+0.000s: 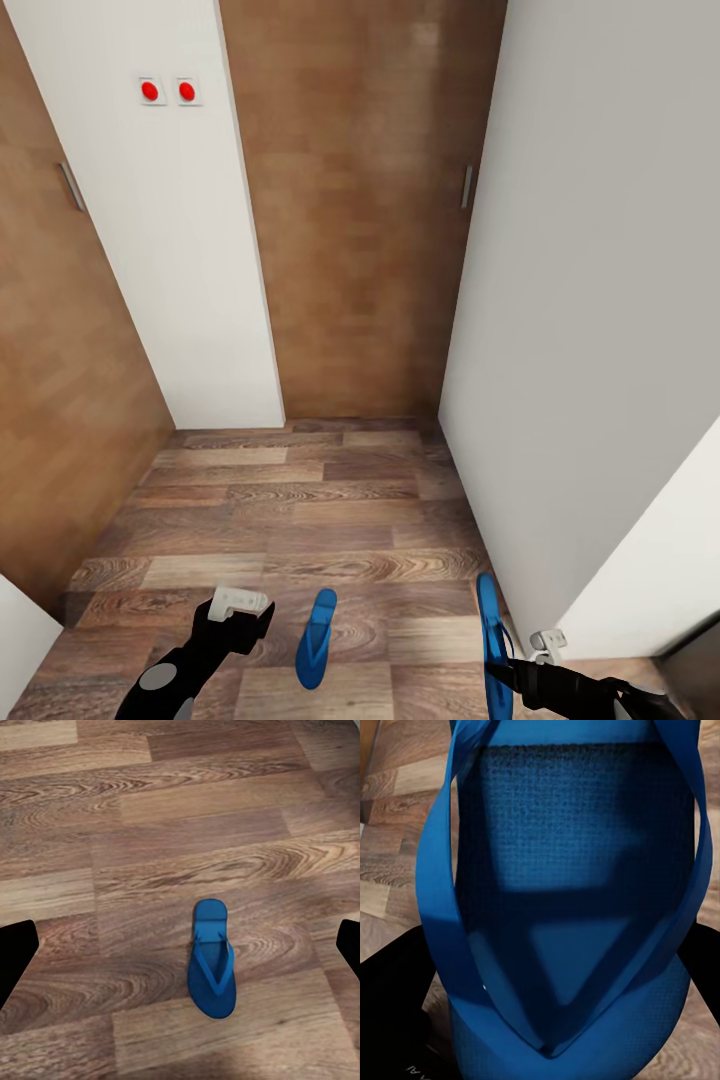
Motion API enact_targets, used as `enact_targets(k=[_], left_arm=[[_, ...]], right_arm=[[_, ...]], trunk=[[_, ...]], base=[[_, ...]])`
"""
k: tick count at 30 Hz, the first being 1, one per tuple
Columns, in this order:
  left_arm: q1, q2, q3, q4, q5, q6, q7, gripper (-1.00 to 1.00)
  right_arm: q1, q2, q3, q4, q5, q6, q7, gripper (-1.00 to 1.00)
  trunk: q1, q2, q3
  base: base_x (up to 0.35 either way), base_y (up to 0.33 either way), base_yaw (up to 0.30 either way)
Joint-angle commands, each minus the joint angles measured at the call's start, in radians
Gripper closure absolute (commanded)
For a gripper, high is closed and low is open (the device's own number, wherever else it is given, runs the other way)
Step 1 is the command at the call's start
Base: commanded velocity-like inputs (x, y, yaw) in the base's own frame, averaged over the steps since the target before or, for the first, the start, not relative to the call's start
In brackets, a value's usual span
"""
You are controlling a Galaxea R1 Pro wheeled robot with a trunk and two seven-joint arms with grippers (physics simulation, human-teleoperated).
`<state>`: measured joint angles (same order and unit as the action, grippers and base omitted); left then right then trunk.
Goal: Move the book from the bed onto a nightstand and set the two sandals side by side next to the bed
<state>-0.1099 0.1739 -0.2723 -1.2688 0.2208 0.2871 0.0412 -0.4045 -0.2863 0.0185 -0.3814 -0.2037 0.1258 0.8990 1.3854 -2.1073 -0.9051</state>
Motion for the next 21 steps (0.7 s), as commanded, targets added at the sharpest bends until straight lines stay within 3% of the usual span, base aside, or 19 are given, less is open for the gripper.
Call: enact_targets(k=[1,12,16,17,18,21], left_arm=[[-0.001,0.001,-0.002,-0.001,0.009,0.004,0.004,-1.0],[-0.001,0.001,-0.002,-0.004,0.009,0.005,0.005,-1.0],[-0.001,-0.001,-0.002,-0.006,0.009,0.005,0.004,-1.0],[-0.001,-0.005,-0.002,-0.006,0.009,0.005,0.003,-1.0],[-0.001,-0.007,-0.002,-0.006,0.009,0.005,0.003,-1.0],[-0.001,-0.023,-0.007,-0.007,0.008,0.005,0.005,-1.0]], right_arm=[[0.0,-0.001,0.001,-0.001,-0.011,0.011,0.003,1.0],[-0.001,0.006,0.001,-0.018,-0.008,0.012,-0.033,1.0],[-0.002,0.012,0.003,-0.116,-0.005,0.017,-0.184,1.0],[-0.002,0.031,0.004,-0.162,-0.004,0.02,-0.272,1.0],[-0.003,0.043,0.005,-0.174,-0.004,0.021,-0.302,1.0],[-0.004,0.148,0.006,-0.221,0.003,0.023,-0.465,1.0]], trunk=[[0.004,-0.008,-0.004],[0.046,-0.085,-0.039],[0.061,-0.113,-0.051],[0.065,-0.12,-0.054],[0.069,-0.127,-0.057],[0.08,-0.148,-0.067]], base=[[0.0,0.0,0.0],[0.0,0.0,0.0],[0.0,0.0,0.0],[0.0,0.0,0.0],[0.0,0.0,0.0],[0.0,0.0,0.0]])
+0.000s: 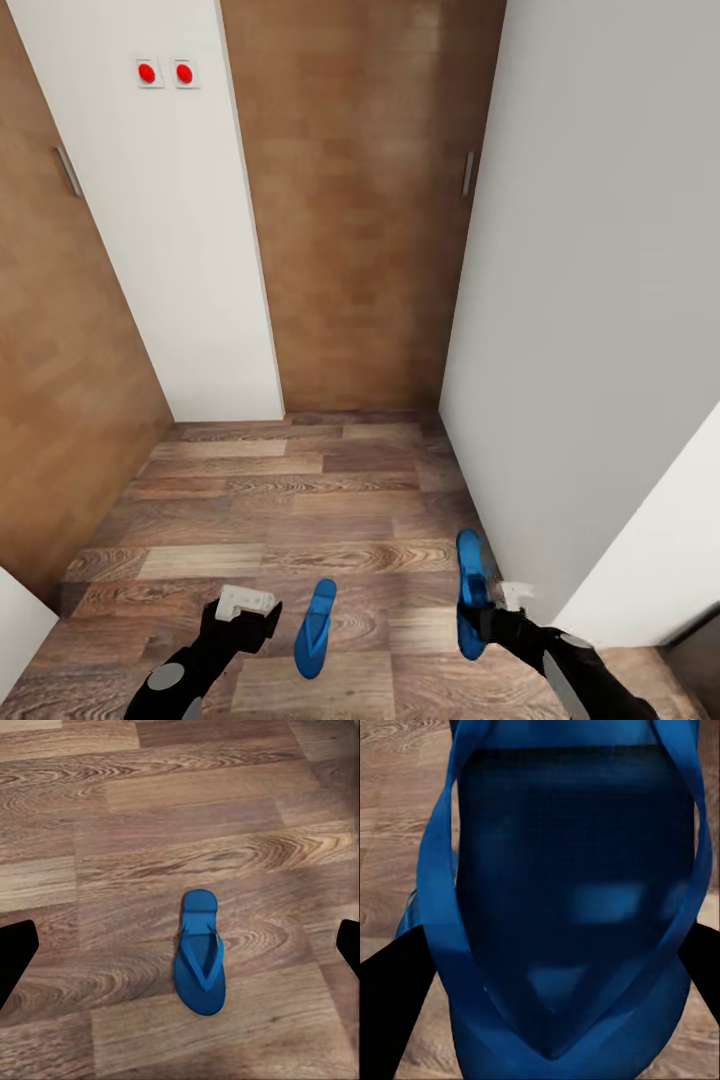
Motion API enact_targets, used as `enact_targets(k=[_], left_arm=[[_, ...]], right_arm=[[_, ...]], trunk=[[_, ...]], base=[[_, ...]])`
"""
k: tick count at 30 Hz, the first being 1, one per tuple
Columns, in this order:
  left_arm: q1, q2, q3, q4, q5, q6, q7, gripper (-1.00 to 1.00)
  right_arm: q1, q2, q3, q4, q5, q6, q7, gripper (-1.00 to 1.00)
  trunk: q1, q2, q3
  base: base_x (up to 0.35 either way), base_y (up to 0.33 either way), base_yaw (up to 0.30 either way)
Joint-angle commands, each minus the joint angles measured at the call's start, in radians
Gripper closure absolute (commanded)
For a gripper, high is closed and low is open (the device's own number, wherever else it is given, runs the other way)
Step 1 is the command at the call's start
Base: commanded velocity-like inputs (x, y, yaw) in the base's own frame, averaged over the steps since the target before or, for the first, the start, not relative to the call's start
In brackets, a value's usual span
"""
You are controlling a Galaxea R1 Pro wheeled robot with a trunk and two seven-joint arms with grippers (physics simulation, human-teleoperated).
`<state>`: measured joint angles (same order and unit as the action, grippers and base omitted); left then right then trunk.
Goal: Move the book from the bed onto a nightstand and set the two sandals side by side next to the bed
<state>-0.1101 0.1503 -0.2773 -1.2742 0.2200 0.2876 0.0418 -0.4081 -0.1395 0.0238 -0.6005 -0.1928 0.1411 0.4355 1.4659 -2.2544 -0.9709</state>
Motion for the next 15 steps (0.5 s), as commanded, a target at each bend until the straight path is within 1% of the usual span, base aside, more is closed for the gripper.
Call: enact_targets(k=[1,3,6,12,15], left_arm=[[0.0,-0.008,-0.012,-0.002,0.009,0.005,0.005,-1.0],[0.0,-0.009,-0.02,-0.001,0.01,0.005,0.006,-1.0],[0.0,-0.01,-0.028,-0.001,0.01,0.005,0.006,-1.0],[0.0,-0.011,-0.031,0.0,0.01,0.005,0.007,-1.0],[0.0,-0.012,-0.031,0.001,0.01,0.005,0.006,-1.0]], right_arm=[[-0.001,0.081,0.002,-0.018,0.02,0.005,-0.103,1.0],[-0.002,0.102,0.002,-0.021,0.05,0.004,-0.129,1.0],[-0.002,0.114,0.002,-0.023,0.082,0.001,-0.142,1.0],[-0.002,0.118,0.002,-0.025,0.094,-0.002,-0.147,1.0],[-0.002,0.118,0.003,-0.061,0.097,-0.003,-0.149,1.0]], trunk=[[0.004,-0.008,-0.004],[0.011,-0.022,-0.01],[0.023,-0.043,-0.02],[0.046,-0.085,-0.039],[0.057,-0.106,-0.048]], base=[[0.0,0.0,0.0],[0.0,0.0,0.0],[0.0,0.0,0.0],[0.0,0.0,0.0],[0.0,0.0,0.0]])
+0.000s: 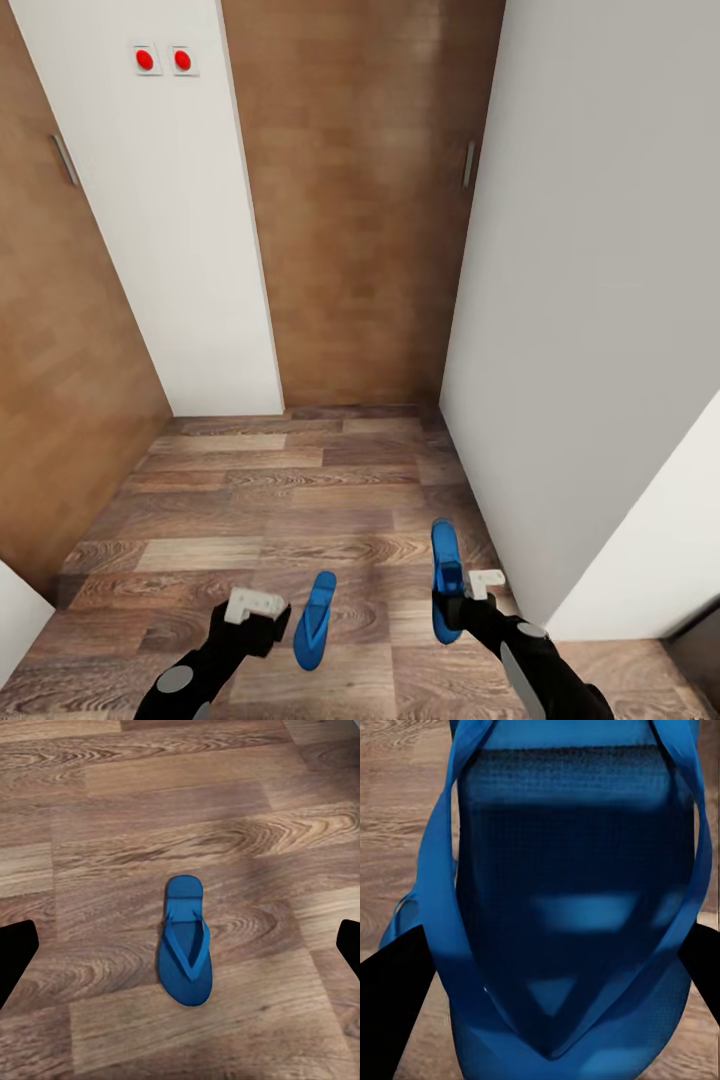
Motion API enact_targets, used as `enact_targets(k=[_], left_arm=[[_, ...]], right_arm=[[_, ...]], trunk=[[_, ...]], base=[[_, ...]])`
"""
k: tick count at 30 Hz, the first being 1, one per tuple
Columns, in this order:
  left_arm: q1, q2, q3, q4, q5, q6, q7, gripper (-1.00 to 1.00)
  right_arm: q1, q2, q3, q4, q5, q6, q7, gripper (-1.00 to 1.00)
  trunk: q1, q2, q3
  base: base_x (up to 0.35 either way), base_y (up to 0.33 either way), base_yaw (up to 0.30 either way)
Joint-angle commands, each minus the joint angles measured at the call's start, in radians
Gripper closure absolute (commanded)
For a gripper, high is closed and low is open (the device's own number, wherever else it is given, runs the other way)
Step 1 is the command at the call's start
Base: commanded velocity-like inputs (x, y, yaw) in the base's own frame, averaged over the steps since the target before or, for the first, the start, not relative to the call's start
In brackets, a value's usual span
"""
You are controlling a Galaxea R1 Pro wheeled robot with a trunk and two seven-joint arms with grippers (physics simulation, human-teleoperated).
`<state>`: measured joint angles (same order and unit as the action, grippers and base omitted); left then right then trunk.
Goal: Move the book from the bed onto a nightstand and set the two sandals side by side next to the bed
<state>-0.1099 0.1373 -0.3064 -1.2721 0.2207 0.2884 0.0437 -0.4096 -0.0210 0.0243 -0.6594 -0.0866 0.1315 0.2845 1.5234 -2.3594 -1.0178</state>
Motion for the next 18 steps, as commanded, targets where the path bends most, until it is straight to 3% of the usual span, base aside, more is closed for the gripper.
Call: enact_targets(k=[1,4,8,13,14,18], left_arm=[[-0.001,0.001,-0.004,0.0,0.009,0.005,0.004,-1.0],[-0.001,-0.001,-0.021,0.001,0.009,0.005,0.004,-1.0],[-0.001,-0.009,-0.043,0.002,0.009,0.005,0.006,-1.0],[-0.001,-0.019,-0.046,0.002,0.008,0.005,0.006,-1.0],[-0.001,-0.02,-0.045,0.001,0.009,0.005,0.007,-1.0],[-0.001,-0.021,-0.044,0.002,0.009,0.006,0.007,-1.0]], right_arm=[[0.0,-0.001,0.003,-0.017,-0.007,0.007,0.001,1.0],[0.0,-0.002,0.003,-0.043,-0.004,0.006,0.0,1.0],[0.0,-0.002,0.003,-0.227,0.001,0.0,-0.05,1.0],[-0.001,0.003,0.003,-0.286,0.003,0.0,-0.065,1.0],[-0.002,0.035,0.004,-0.298,0.003,0.0,-0.066,1.0],[-0.003,0.057,0.007,-0.304,0.013,0.0,-0.066,1.0]], trunk=[[0.004,-0.008,-0.004],[0.015,-0.029,-0.014],[0.031,-0.057,-0.026],[0.05,-0.092,-0.042],[0.054,-0.099,-0.045],[0.069,-0.127,-0.057]], base=[[0.0,0.0,0.0],[0.0,0.0,0.0],[0.0,0.0,0.0],[0.0,0.0,0.0],[0.0,0.0,0.0],[0.0,0.0,0.0]])
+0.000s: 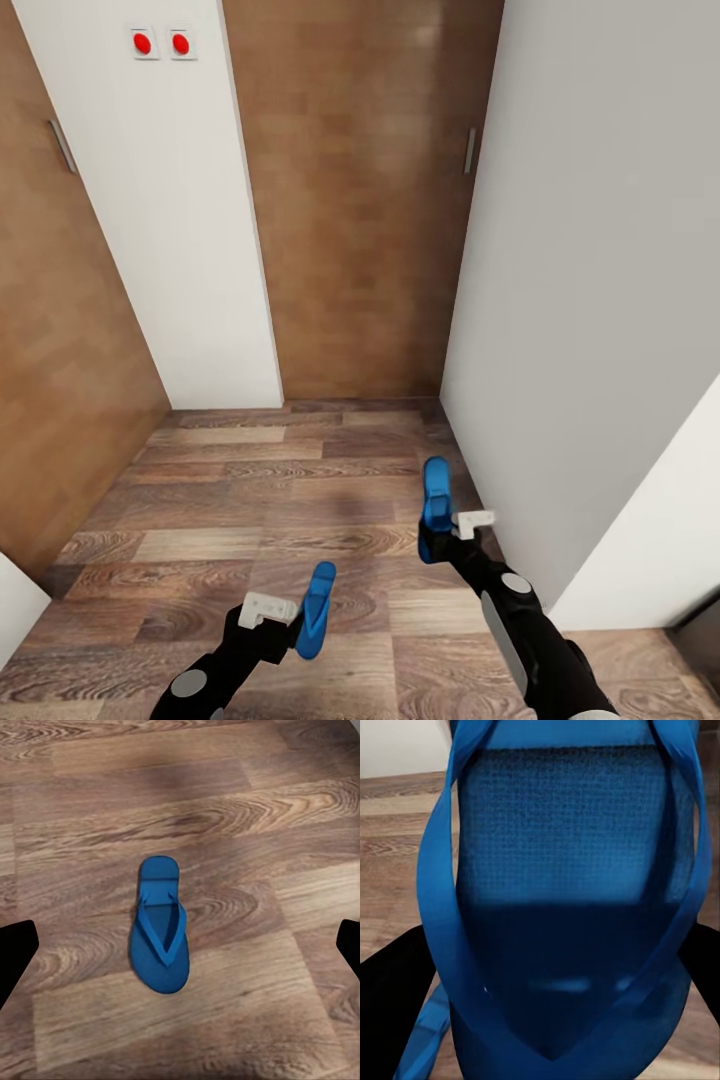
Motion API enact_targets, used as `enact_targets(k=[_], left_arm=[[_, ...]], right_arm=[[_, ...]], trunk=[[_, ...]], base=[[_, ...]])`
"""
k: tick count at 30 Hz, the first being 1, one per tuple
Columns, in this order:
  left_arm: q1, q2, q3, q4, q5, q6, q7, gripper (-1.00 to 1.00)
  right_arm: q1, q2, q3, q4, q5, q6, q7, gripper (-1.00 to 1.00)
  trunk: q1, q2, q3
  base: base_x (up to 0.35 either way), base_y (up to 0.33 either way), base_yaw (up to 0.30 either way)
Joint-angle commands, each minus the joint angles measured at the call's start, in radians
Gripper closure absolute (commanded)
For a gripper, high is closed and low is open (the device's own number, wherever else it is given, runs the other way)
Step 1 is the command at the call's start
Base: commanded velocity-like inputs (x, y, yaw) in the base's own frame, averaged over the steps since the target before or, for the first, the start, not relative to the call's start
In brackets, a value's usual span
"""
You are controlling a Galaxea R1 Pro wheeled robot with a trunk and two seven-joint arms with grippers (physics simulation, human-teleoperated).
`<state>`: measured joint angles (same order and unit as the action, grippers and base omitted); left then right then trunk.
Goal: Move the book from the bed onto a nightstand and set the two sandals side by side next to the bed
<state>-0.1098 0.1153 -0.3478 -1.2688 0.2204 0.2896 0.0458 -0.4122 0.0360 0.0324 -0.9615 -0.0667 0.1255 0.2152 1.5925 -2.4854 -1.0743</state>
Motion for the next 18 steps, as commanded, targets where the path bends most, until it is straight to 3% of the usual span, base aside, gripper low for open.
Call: enact_targets(k=[1,11,18], left_arm=[[-0.001,0.001,-0.002,-0.001,0.01,0.004,0.005,-1.0],[-0.001,-0.013,-0.003,0.005,0.013,0.004,0.001,-1.0],[-0.001,-0.057,0.0,0.003,0.007,0.003,0.0,-1.0]], right_arm=[[0.0,0.002,0.0,-0.002,-0.006,0.006,0.003,1.0],[0.0,0.01,0.001,0.001,-0.003,0.006,0.004,1.0],[0.0,0.009,0.001,0.001,-0.004,0.006,0.004,1.0]], trunk=[[0.004,-0.008,-0.004],[0.012,-0.017,-0.042],[0.015,-0.018,-0.069]], base=[[0.0,0.0,0.0],[0.0,0.0,0.0],[0.0,0.0,0.0]])
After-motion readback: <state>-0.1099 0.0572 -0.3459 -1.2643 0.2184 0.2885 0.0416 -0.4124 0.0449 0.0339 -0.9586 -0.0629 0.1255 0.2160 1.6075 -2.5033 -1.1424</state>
